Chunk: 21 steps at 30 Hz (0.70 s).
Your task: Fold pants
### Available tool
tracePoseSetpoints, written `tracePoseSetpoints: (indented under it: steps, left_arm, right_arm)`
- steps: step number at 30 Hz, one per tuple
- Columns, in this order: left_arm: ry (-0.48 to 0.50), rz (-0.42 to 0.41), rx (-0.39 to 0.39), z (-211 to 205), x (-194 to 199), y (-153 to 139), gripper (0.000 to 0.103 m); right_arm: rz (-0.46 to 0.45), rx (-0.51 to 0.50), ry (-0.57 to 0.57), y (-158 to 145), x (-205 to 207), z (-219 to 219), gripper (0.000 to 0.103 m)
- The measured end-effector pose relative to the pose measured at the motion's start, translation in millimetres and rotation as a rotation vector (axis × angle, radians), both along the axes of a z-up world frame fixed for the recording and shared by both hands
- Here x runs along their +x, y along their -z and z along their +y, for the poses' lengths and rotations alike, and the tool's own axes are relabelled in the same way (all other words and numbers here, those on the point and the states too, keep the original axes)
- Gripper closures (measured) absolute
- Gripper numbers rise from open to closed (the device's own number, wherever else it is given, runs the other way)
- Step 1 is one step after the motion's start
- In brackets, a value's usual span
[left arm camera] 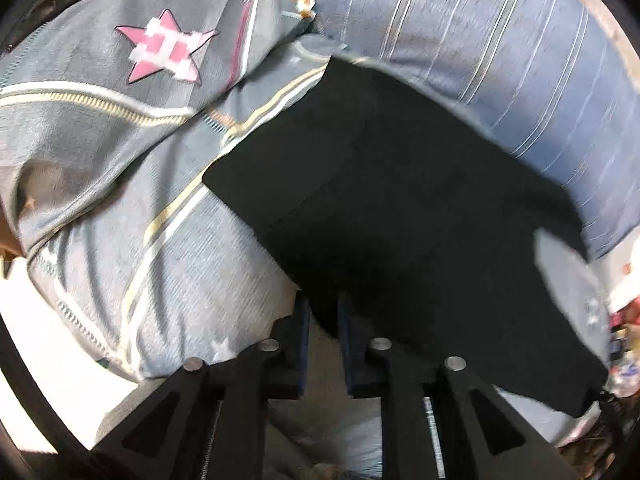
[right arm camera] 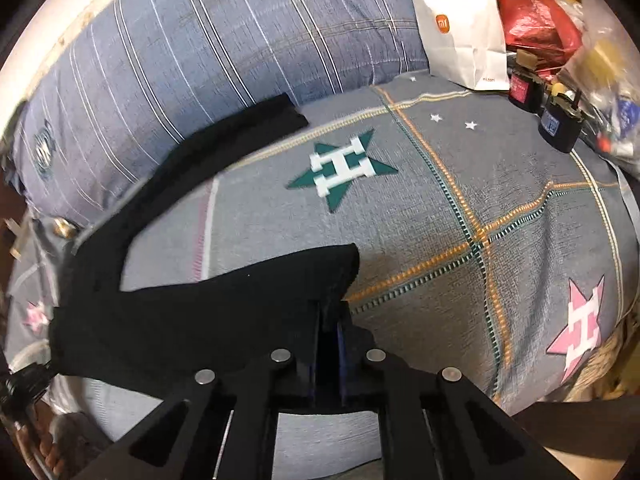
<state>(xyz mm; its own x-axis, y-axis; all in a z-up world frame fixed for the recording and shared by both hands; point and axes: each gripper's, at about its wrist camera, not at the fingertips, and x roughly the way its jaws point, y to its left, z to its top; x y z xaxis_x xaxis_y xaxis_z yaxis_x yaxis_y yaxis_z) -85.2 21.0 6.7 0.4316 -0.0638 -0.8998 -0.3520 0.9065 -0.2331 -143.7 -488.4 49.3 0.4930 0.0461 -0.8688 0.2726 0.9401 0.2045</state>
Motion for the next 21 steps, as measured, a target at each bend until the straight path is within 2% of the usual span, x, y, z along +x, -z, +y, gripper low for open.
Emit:
tracePoseSetpoints:
  steps: [1, 3, 4, 5, 8, 9, 10, 11, 13, 15, 16, 18, 21]
  left_arm:
    - [-0.001, 0.0, 0.018, -3, 2, -1, 0.077]
    - [0.011, -0.047, 0.066, -15, -1, -11, 0.052]
    - [0.029, -0.068, 0.1, -21, -8, -18, 0.031]
    - [0.042, -0.085, 0.127, -25, -15, -21, 0.024]
    - [0.089, -0.15, 0.233, -46, -34, -37, 0.024]
    - [0.11, -0.16, 0.261, -54, -41, -42, 0.024]
    - [0.134, -0.17, 0.284, -65, -43, -47, 0.024]
    - [0.156, -0.185, 0.303, -76, -46, -52, 0.024]
    - [0.18, -0.224, 0.328, -92, -53, -64, 0.024]
    - [0.2, -0.264, 0.34, -103, -60, -76, 0.023]
    - [0.211, -0.278, 0.342, -104, -71, -83, 0.021]
    - [0.242, -0.311, 0.343, -99, -107, -101, 0.017]
    - [0.276, -0.361, 0.345, -100, -112, -128, 0.012]
  right_arm:
    - [0.01, 0.005, 0.012, 4, 1, 2, 0.095]
    - [-0.016, 0.042, 0.044, 9, -11, 0, 0.094]
    - [-0.062, 0.077, 0.068, 7, -22, -3, 0.094]
    - [-0.116, 0.109, 0.088, 2, -35, -4, 0.093]
    - [-0.221, 0.109, 0.086, -17, -69, 5, 0.085]
    - [-0.241, 0.082, 0.065, -26, -80, 14, 0.078]
    - [-0.249, 0.07, 0.048, -33, -85, 22, 0.062]
    - [-0.265, 0.062, 0.029, -41, -92, 30, 0.038]
    - [-0.367, 0.063, -0.016, -66, -111, 45, 0.02]
    - [-0.442, 0.05, -0.065, -90, -126, 61, 0.012]
    - [-0.455, 0.035, -0.072, -98, -127, 67, 0.005]
    - [-0.478, 0.012, -0.085, -113, -131, 80, 0.004]
    - [-0.57, 0.053, -0.101, -132, -140, 91, 0.004]
